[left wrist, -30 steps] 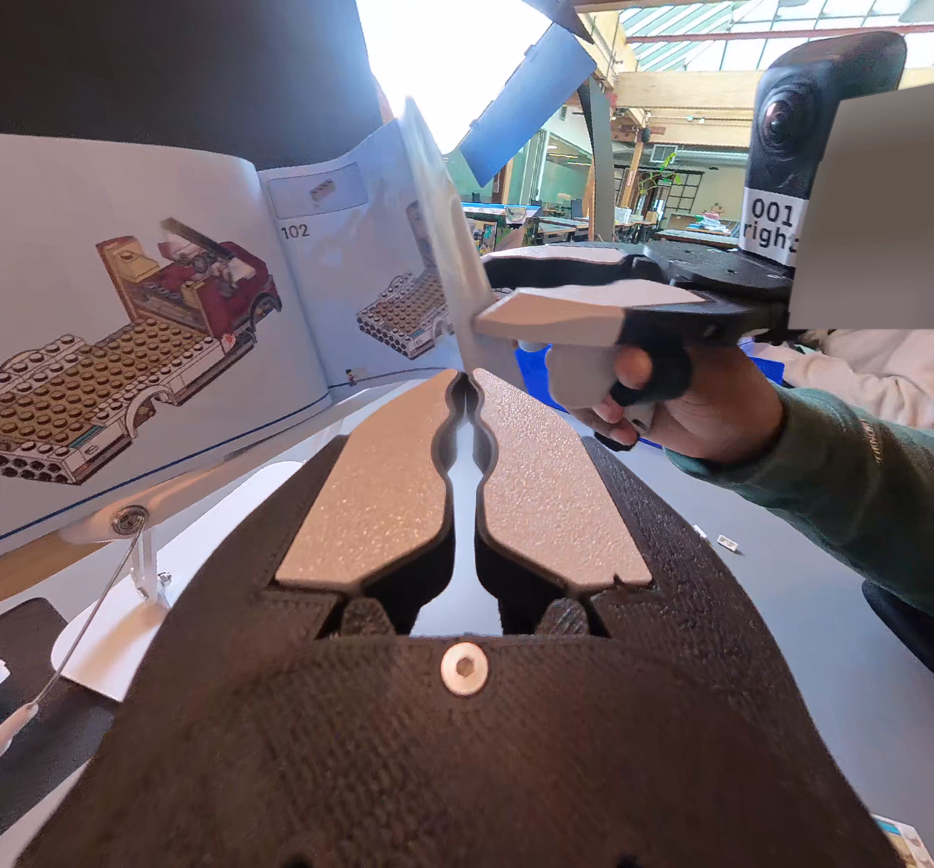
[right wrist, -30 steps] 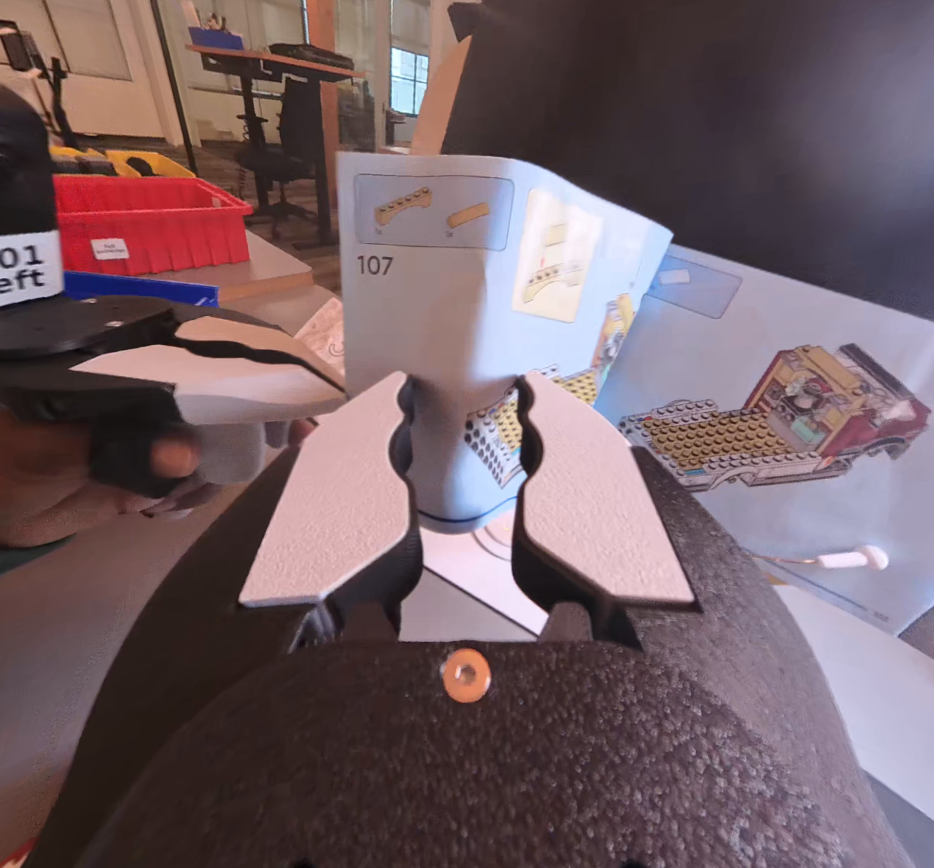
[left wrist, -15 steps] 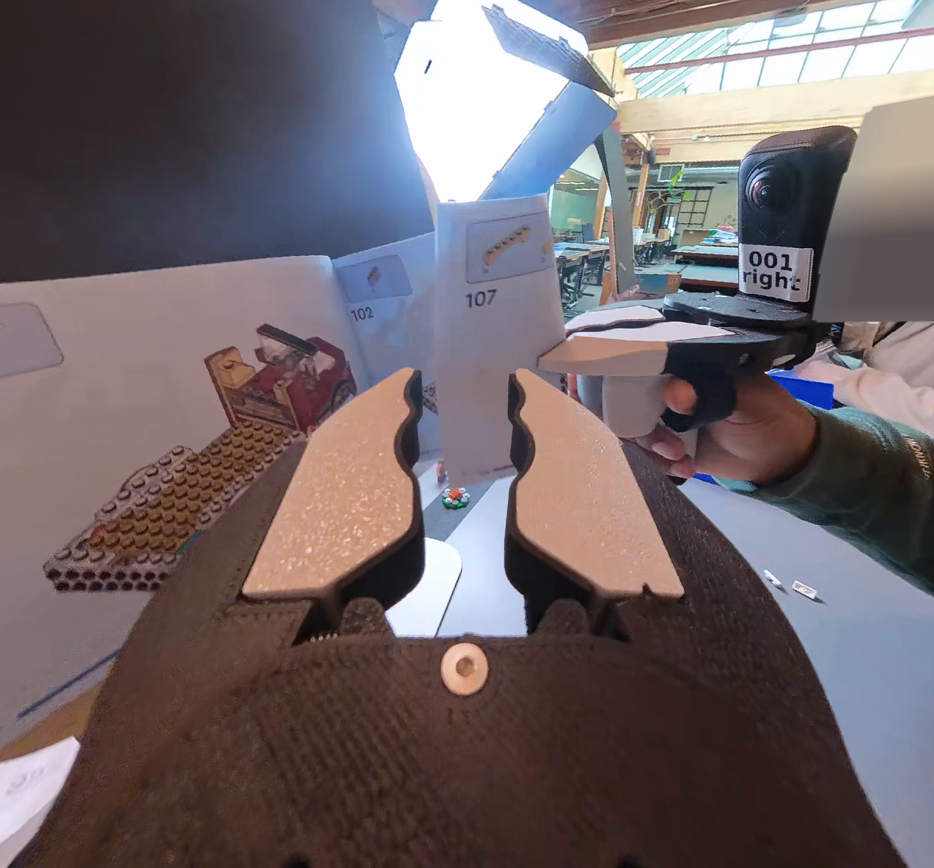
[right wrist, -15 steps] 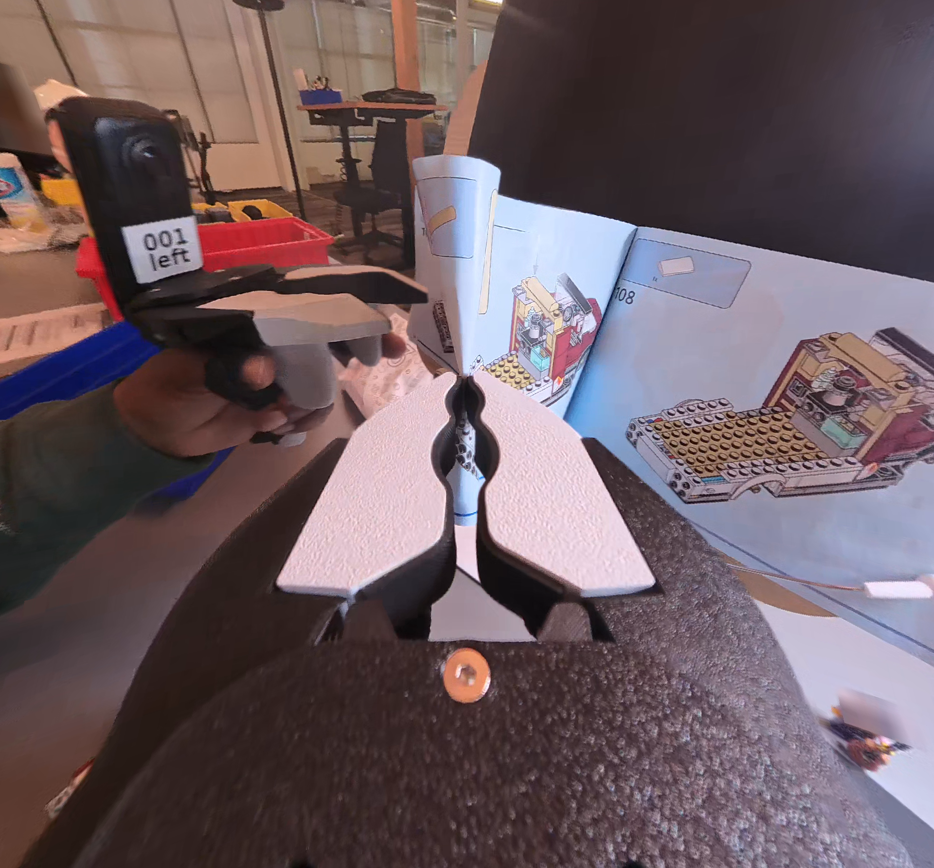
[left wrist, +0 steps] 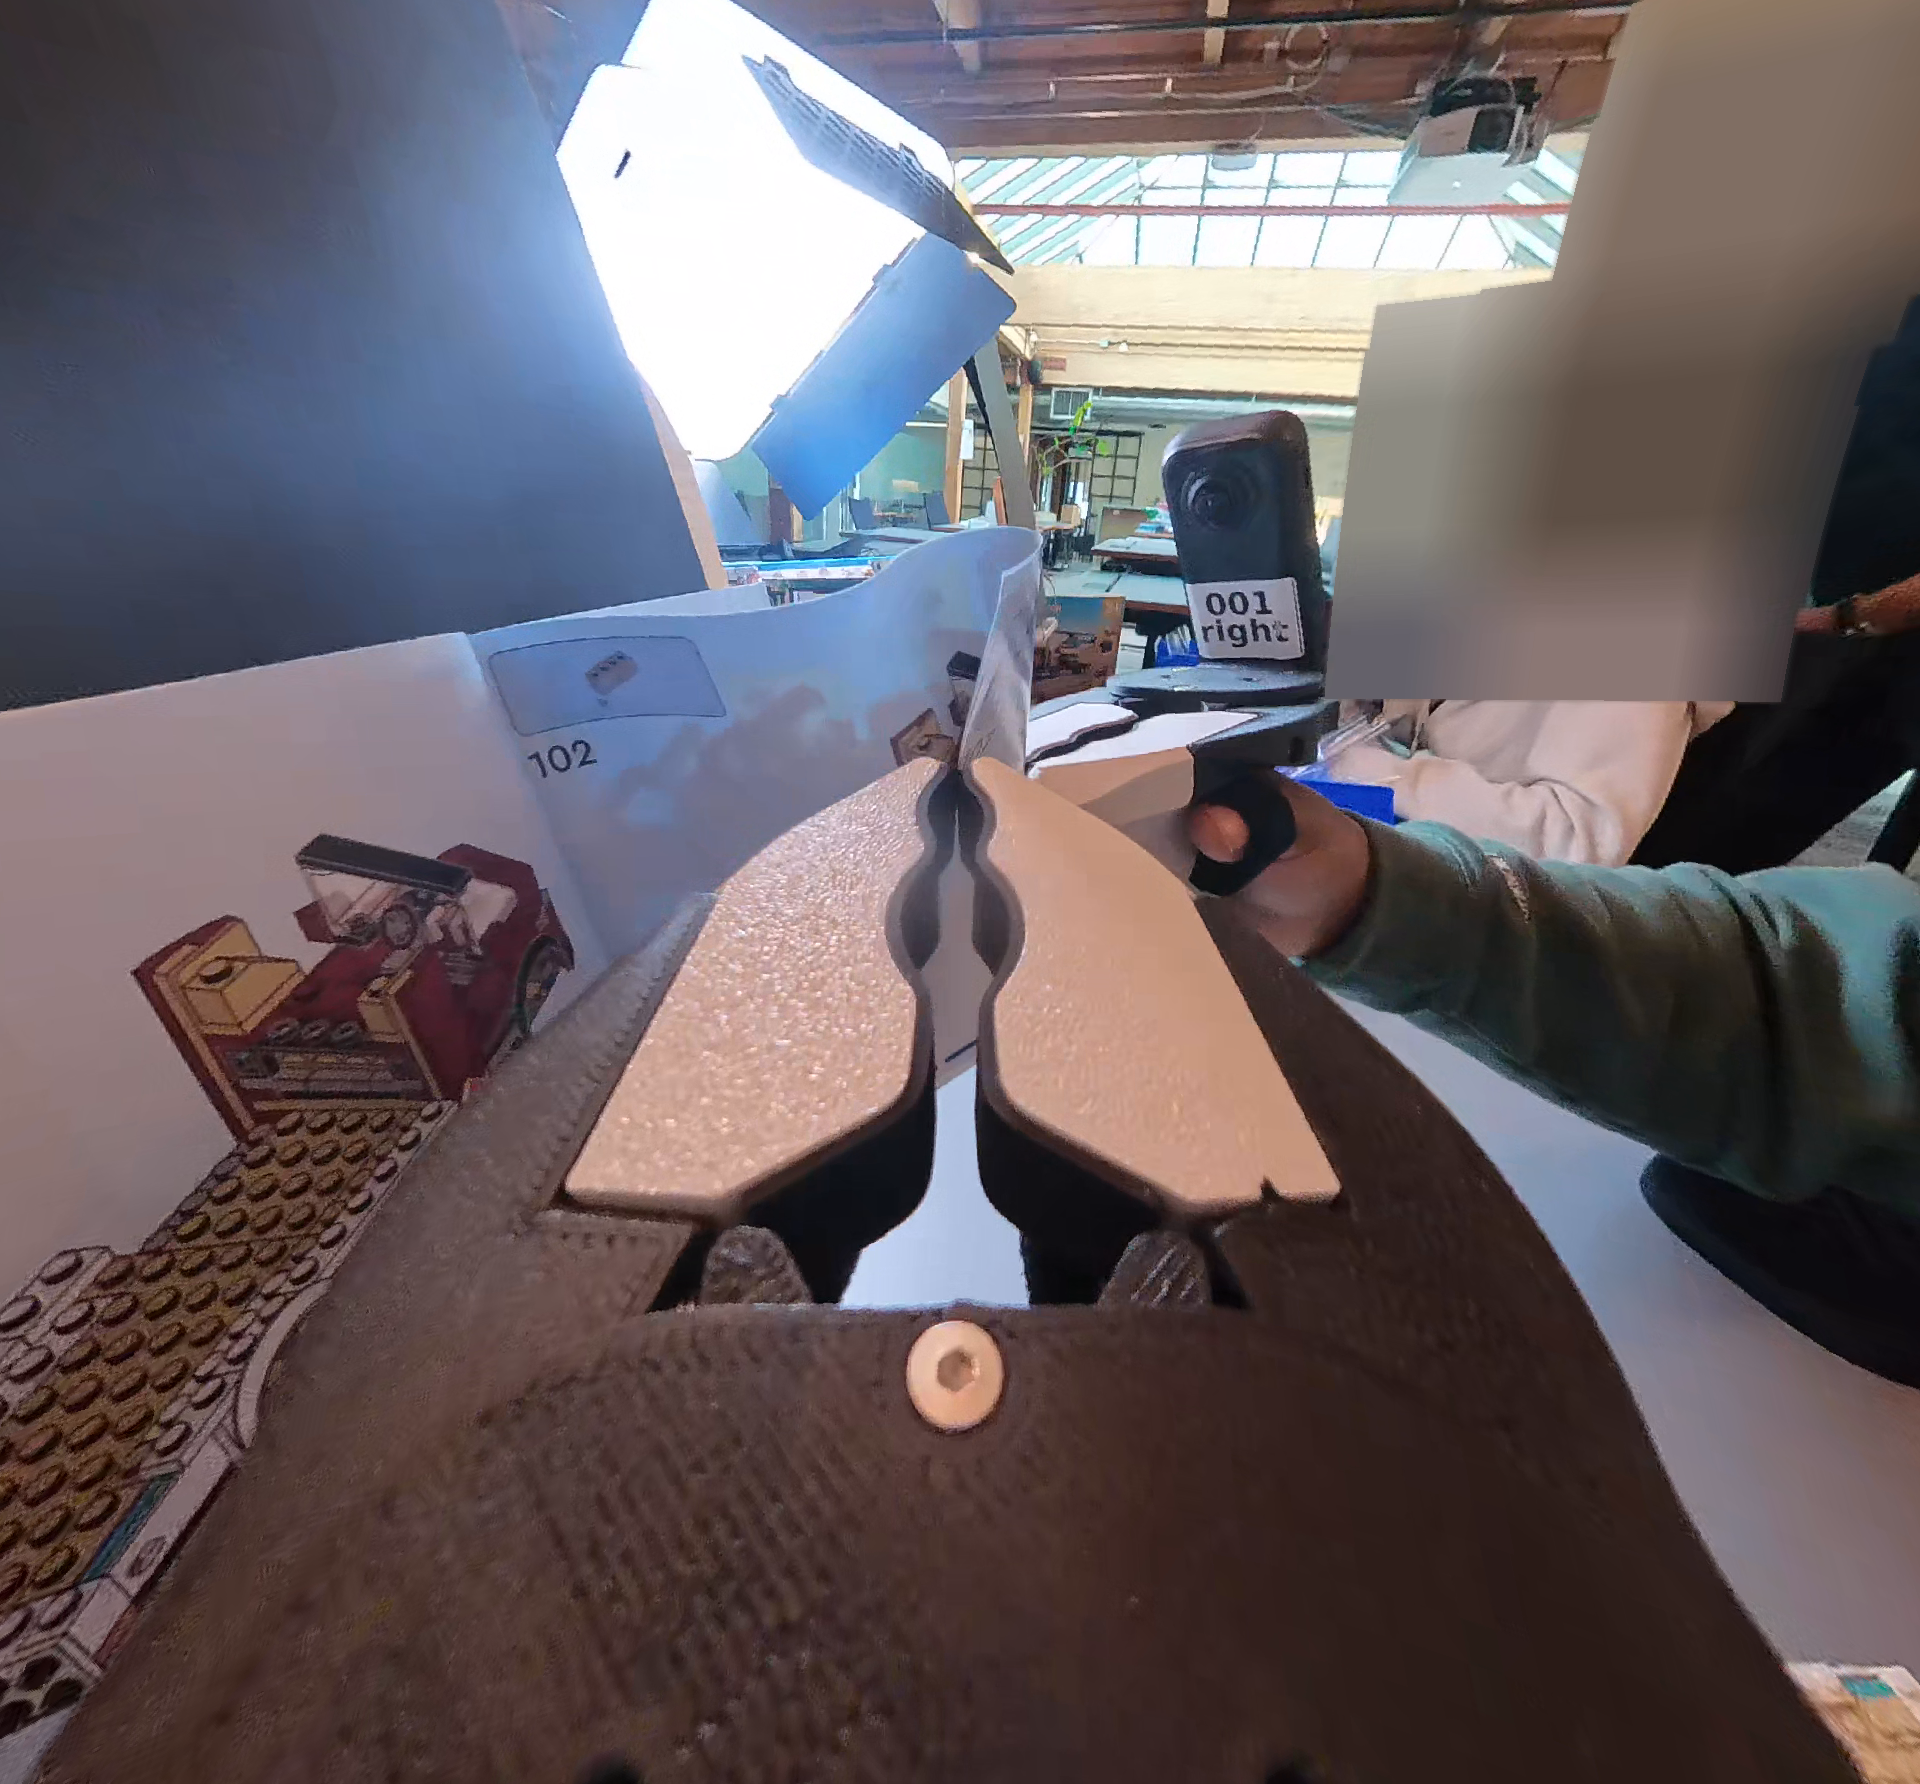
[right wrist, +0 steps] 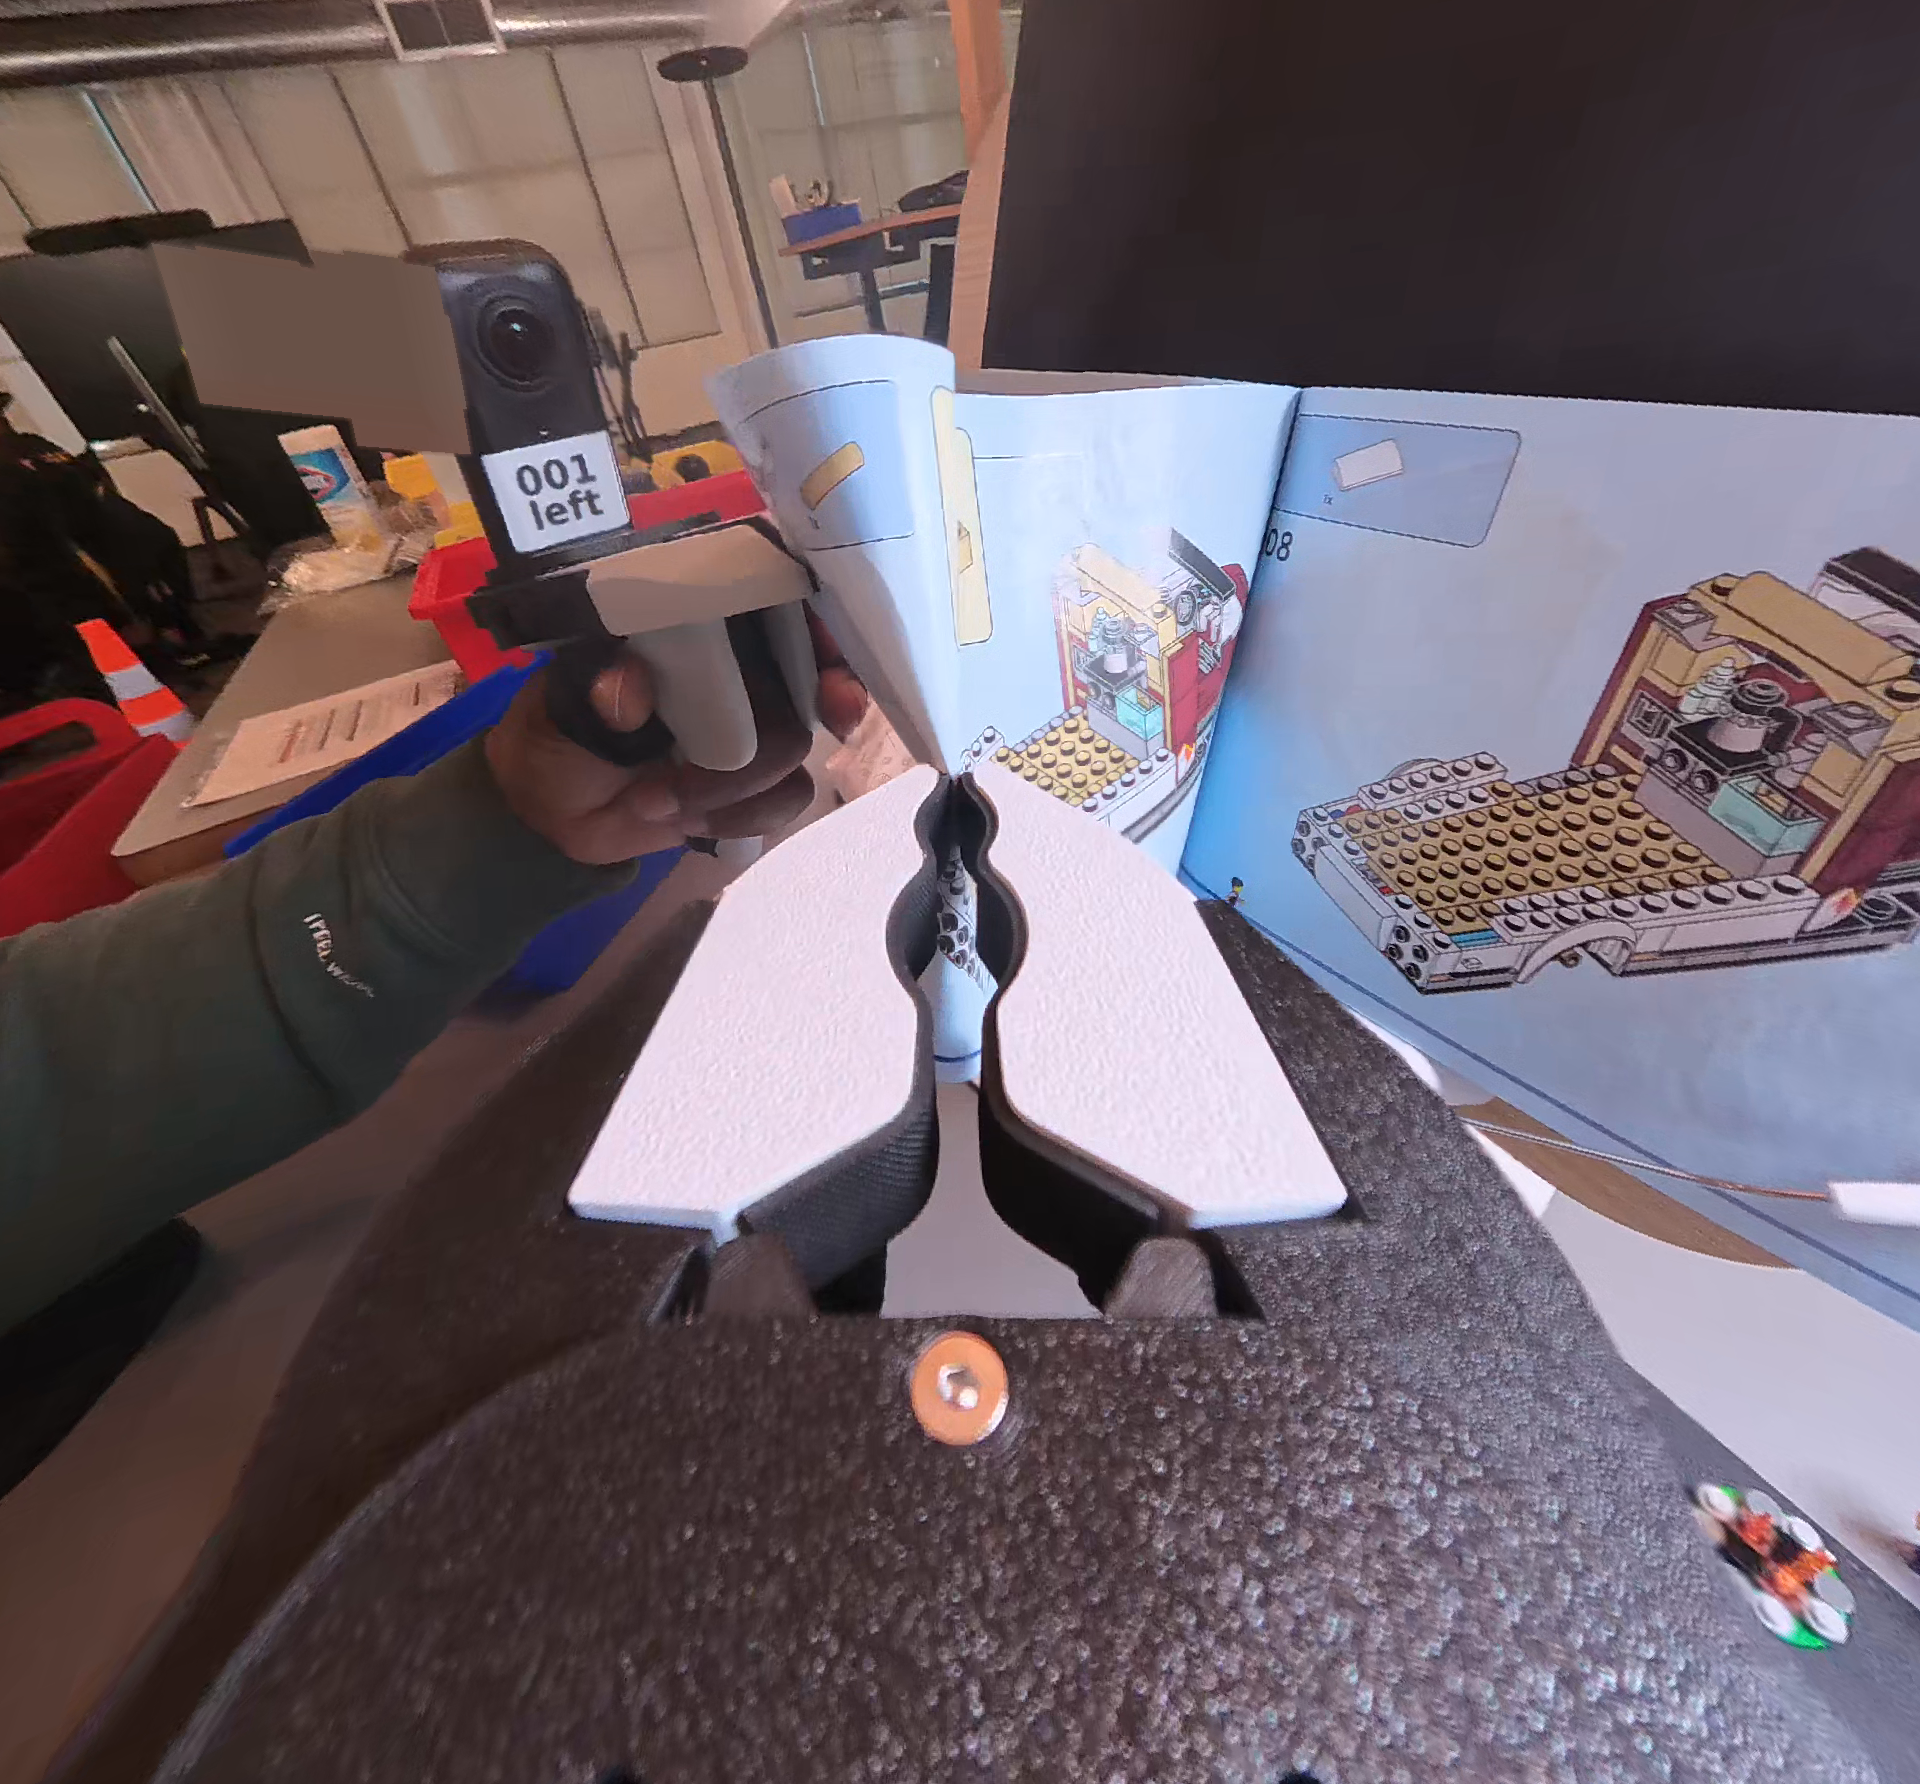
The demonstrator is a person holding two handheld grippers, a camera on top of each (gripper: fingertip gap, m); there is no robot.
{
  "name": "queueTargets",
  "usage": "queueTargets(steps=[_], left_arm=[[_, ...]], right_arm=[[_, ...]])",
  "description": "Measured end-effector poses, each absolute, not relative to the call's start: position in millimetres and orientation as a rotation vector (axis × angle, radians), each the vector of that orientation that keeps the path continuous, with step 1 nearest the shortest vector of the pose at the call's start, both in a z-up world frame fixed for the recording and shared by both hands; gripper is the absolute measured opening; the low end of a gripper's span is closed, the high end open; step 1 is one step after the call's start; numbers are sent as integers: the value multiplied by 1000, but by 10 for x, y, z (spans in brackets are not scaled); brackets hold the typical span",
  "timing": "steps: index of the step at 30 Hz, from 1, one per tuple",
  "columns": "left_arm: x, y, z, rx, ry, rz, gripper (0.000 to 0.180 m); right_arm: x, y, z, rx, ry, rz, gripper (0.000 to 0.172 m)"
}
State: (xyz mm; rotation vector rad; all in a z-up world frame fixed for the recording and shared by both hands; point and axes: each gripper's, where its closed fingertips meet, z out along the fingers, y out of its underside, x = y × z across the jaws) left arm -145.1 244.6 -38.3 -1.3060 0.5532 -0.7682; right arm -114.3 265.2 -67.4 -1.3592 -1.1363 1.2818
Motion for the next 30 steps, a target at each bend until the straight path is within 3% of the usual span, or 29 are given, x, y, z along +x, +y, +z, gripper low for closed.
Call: queueTargets(steps=[17,23,27,28,30], left_arm=[[-1508,2343,-392,-1338,615,-734,0],[-1612,2347,-366,-1335,576,-746,0],[-1585,2347,-388,-1342,576,-743,0],[-1552,2347,-394,-1343,582,-745,0],[-1497,2363,-406,-1351,590,-736,0]], right_arm=[[-1009,2581,-568,-1312,-1257,1707,0],[-1015,2692,-634,-1331,-1250,1597,0],[-1133,2515,-642,-1256,-1323,1280,57],[-1191,2507,-646,-1244,-1319,1161,55],[-1262,2560,-604,-1232,-1266,997,28]])
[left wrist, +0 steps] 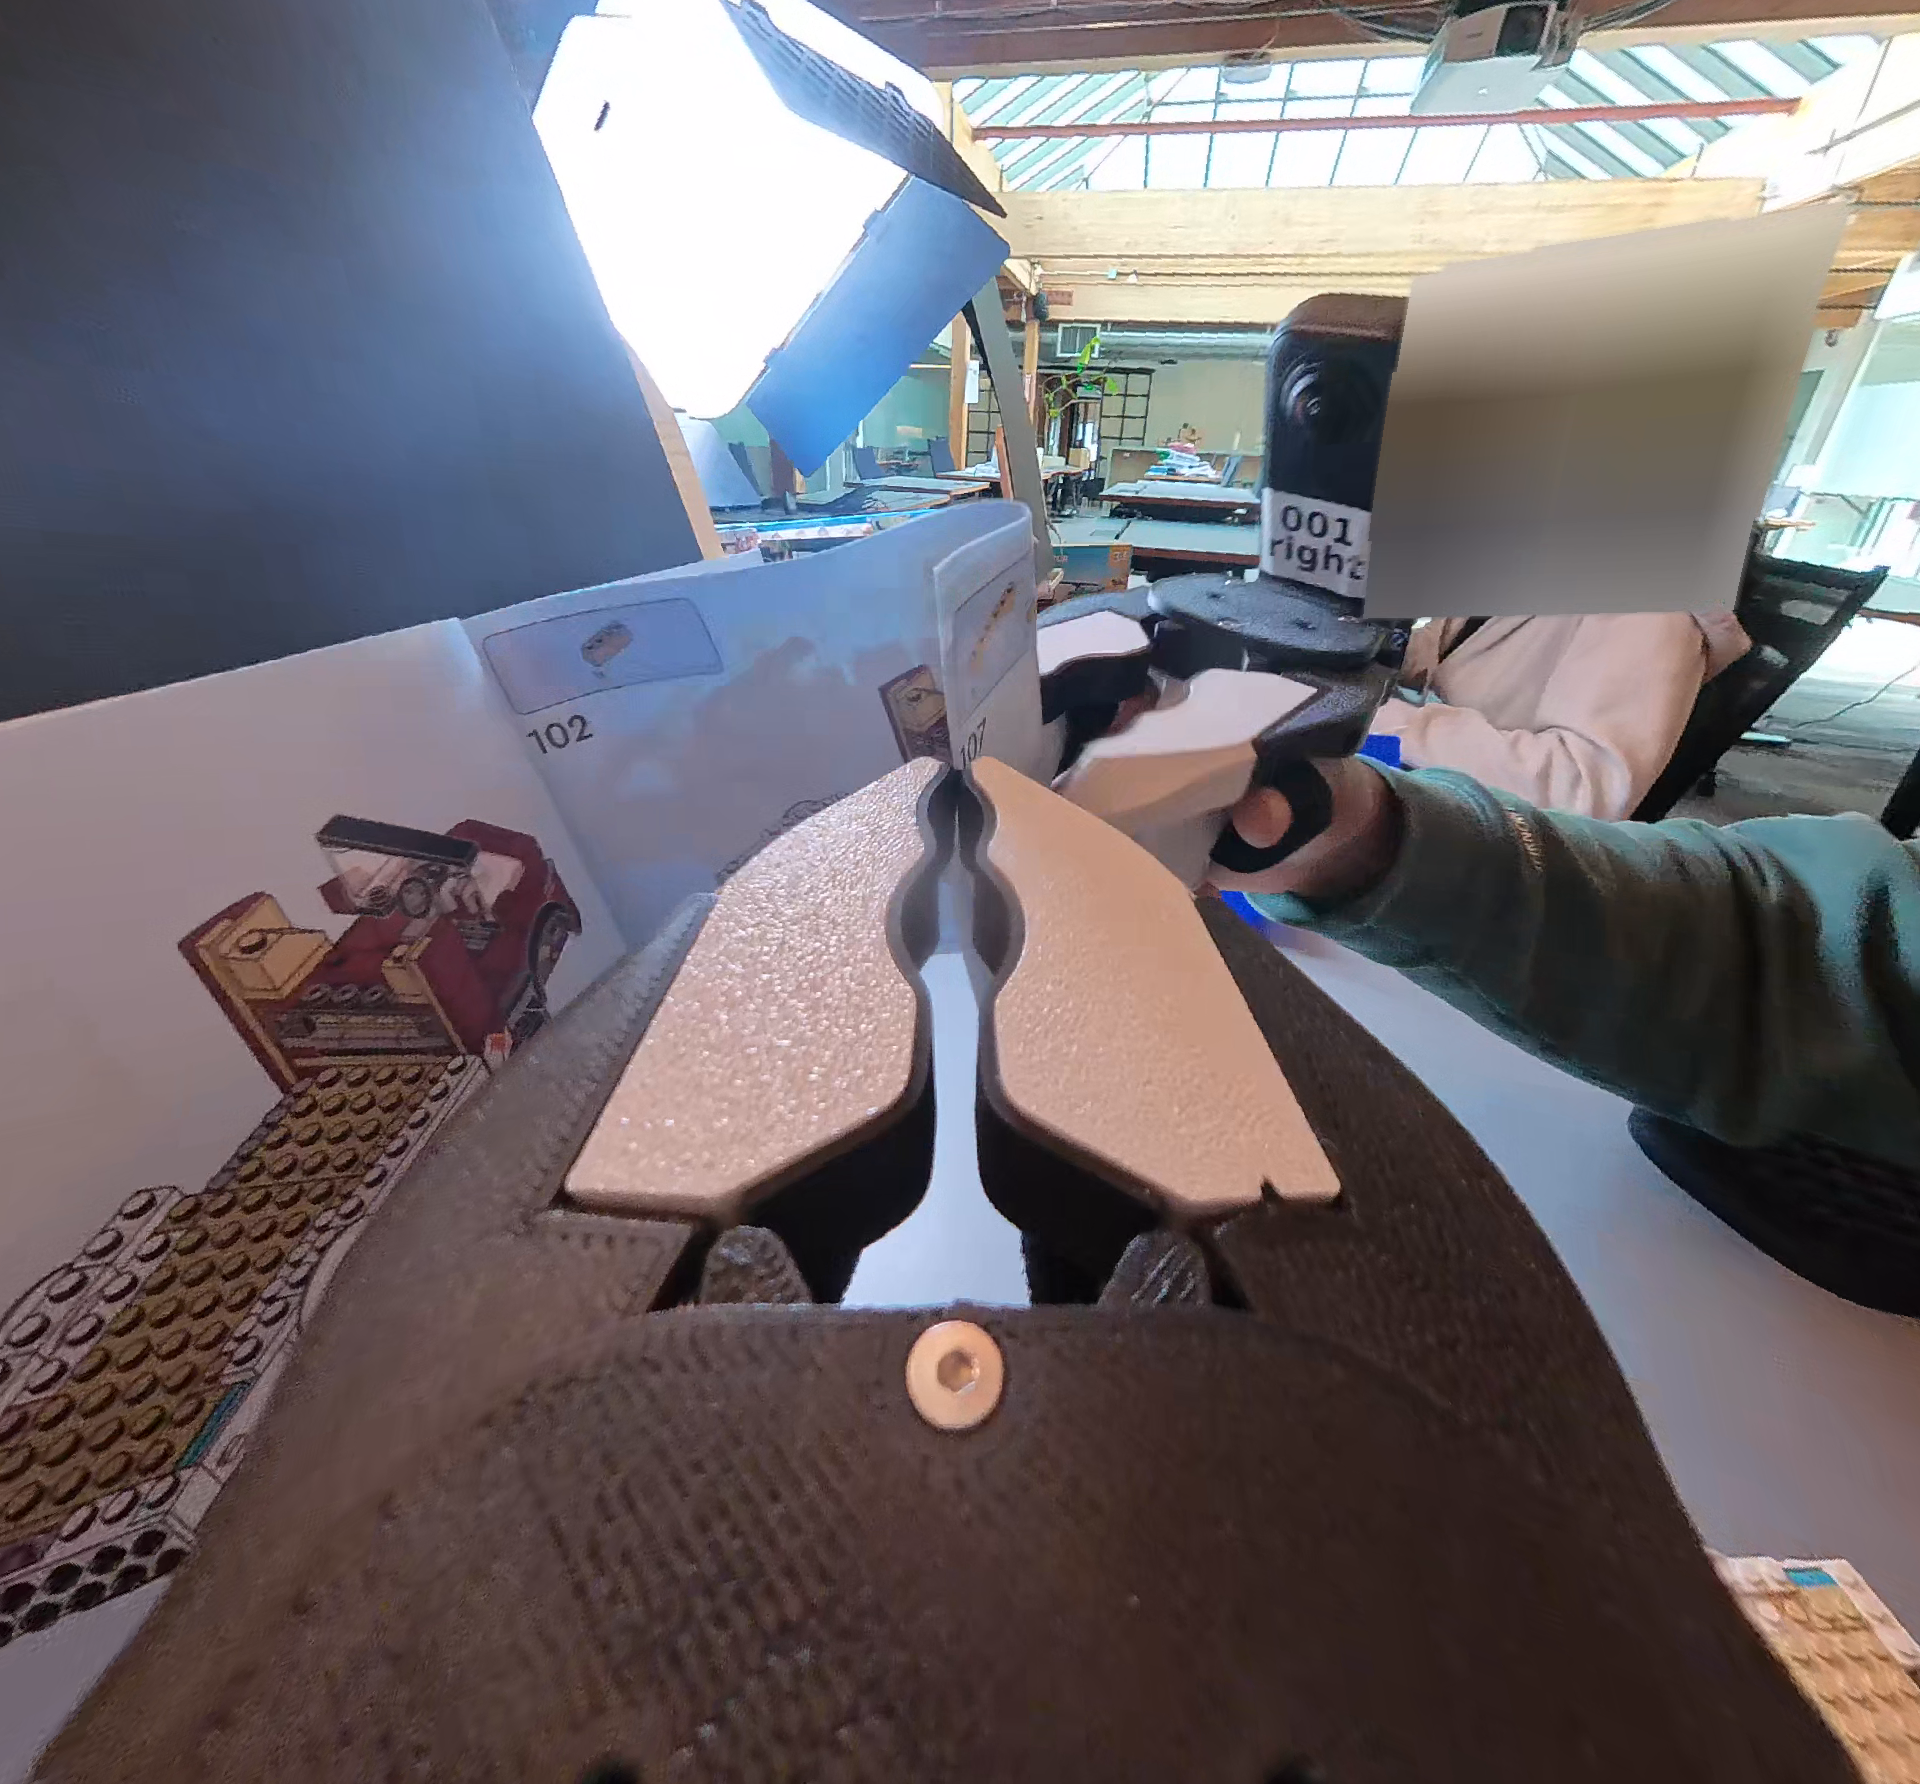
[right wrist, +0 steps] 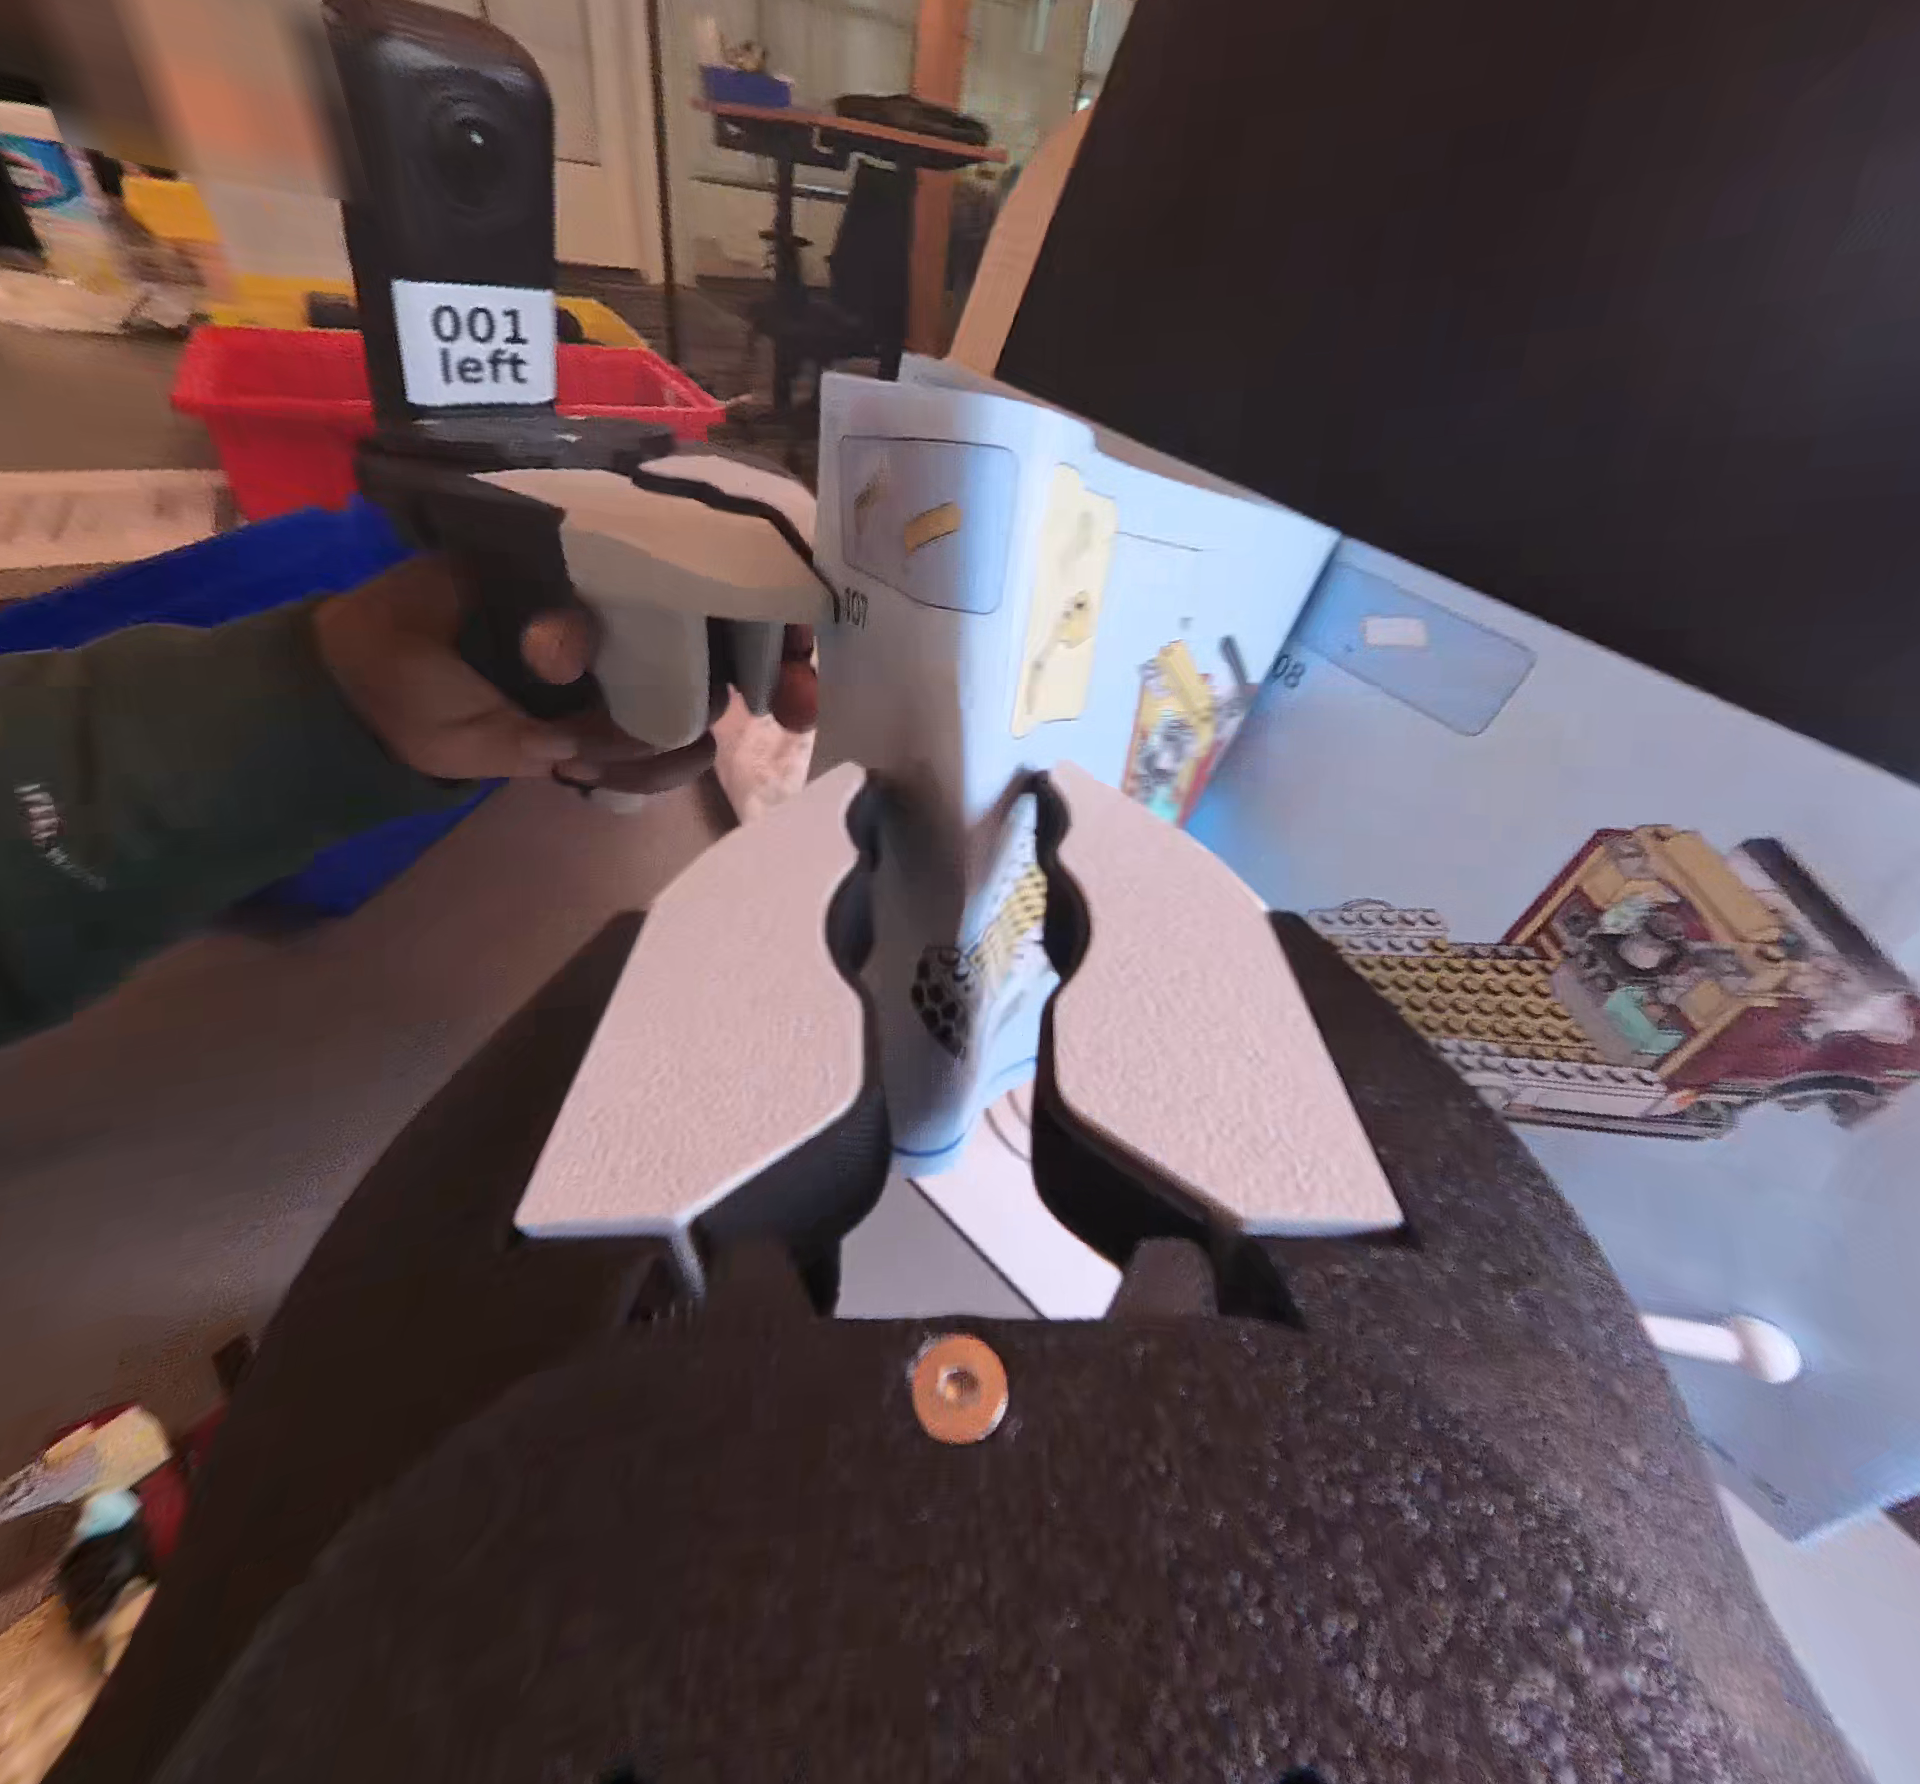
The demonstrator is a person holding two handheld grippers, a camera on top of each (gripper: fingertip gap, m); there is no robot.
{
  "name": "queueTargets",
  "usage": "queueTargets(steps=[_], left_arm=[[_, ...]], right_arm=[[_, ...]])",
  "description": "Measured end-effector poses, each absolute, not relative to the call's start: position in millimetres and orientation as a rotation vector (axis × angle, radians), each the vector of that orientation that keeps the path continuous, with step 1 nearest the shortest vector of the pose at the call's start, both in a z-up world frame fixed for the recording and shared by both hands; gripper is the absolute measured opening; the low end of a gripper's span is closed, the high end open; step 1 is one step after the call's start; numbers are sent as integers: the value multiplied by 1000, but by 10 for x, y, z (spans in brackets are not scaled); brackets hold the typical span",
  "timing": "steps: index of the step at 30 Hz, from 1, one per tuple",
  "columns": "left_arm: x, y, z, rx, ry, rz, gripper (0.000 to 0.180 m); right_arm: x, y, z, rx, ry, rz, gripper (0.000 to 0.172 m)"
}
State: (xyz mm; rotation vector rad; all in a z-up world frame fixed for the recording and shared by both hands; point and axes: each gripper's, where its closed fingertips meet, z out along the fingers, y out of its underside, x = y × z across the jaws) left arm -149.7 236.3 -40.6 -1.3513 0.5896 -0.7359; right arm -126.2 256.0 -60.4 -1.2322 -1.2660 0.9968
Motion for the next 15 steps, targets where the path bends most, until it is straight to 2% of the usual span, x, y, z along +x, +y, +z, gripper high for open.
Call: queueTargets(steps=[2,3,15], left_arm=[[-1493,2376,-414,-1363,591,-717,0],[-1501,2369,-414,-1367,594,-717,0],[-1585,2412,-529,-1434,605,-637,0]], right_arm=[[-1259,2605,-542,-1216,-1235,962,10],[-1245,2610,-525,-1217,-1234,986,7],[-1004,2871,-529,-1367,-1109,1489,0]])
